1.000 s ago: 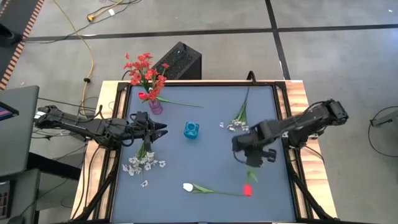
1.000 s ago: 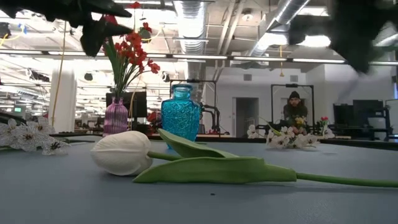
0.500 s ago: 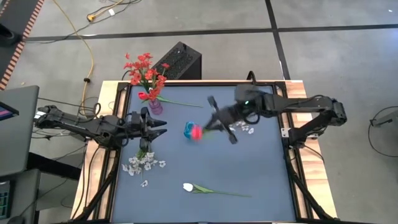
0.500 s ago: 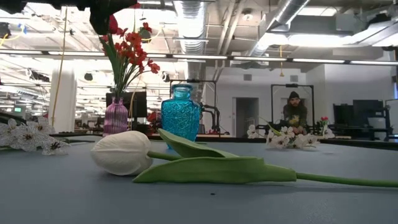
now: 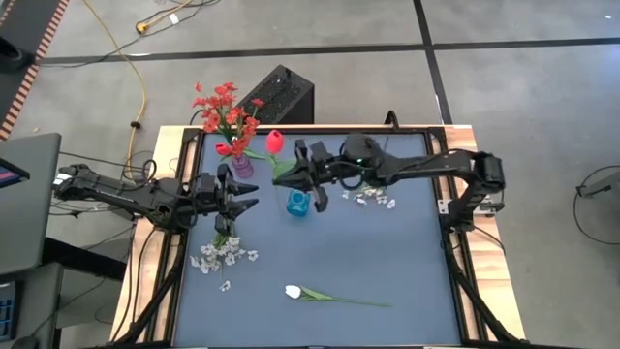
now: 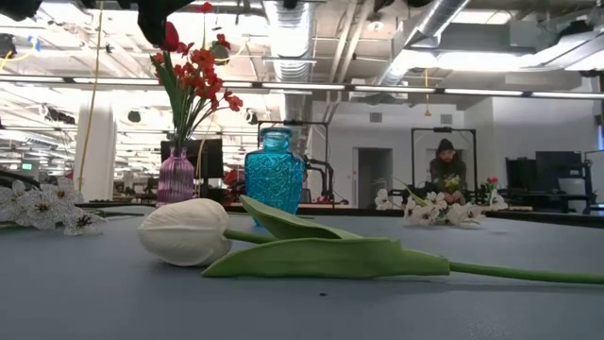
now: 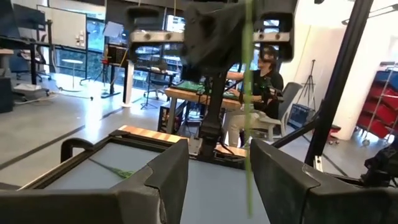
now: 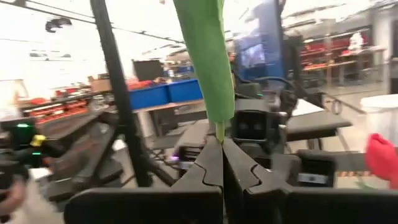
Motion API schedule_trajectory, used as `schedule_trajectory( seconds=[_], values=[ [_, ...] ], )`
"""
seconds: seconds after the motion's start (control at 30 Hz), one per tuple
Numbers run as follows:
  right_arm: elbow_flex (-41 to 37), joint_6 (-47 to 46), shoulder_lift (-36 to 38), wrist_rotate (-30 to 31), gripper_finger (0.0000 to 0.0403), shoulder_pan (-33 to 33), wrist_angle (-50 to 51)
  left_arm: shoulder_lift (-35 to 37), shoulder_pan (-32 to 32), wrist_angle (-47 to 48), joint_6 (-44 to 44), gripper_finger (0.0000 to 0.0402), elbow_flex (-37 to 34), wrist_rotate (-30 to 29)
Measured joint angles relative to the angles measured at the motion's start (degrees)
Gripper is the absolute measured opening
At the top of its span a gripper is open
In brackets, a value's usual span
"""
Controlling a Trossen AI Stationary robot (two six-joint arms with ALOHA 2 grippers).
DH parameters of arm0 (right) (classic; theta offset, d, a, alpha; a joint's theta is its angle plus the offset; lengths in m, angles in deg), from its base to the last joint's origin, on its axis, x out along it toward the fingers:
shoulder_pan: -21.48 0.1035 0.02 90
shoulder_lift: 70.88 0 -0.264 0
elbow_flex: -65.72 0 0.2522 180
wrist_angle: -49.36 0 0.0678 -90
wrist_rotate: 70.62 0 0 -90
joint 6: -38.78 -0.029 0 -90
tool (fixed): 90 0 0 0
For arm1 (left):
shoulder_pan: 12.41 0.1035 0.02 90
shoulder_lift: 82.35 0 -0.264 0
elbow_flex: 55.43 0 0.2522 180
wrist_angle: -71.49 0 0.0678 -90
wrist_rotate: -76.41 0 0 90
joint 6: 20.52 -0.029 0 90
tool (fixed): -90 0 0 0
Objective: Sort flowers into vase by color
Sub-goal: Put the red tulip into the purple vase
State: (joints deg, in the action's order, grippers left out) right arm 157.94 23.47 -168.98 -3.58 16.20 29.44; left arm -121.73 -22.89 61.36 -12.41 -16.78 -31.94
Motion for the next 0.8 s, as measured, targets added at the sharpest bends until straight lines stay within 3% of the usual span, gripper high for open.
schedule_trajectory(
  seconds=[0.2, 0.43, 0.57, 0.8],
  values=[
    [0.02, 1.5, -1.64, 6.72, 0.0016, -1.03, -3.38, 0.97, 0.0, 1.03, 2.22, 0.0202, 0.0, -0.35],
    [-0.24, 3.14, -1.71, 11.6, 0.0016, -6.09, -5.53, 9.22, 0.0, 9.39, 3.35, 0.0216, 0.02, -0.4],
    [-1.01, -3.16, -5.23, 12.87, 0.0016, -10.14, -13.47, 14.4, 0.0, 15.48, 7.1, 0.0216, 0.02, -0.45],
    [1.34, -15.99, -17.69, 16.58, 0.0016, -14.48, -28.82, 19.48, 0.02, 19.63, 12.48, 0.0216, 0.04, -0.32]
  ],
)
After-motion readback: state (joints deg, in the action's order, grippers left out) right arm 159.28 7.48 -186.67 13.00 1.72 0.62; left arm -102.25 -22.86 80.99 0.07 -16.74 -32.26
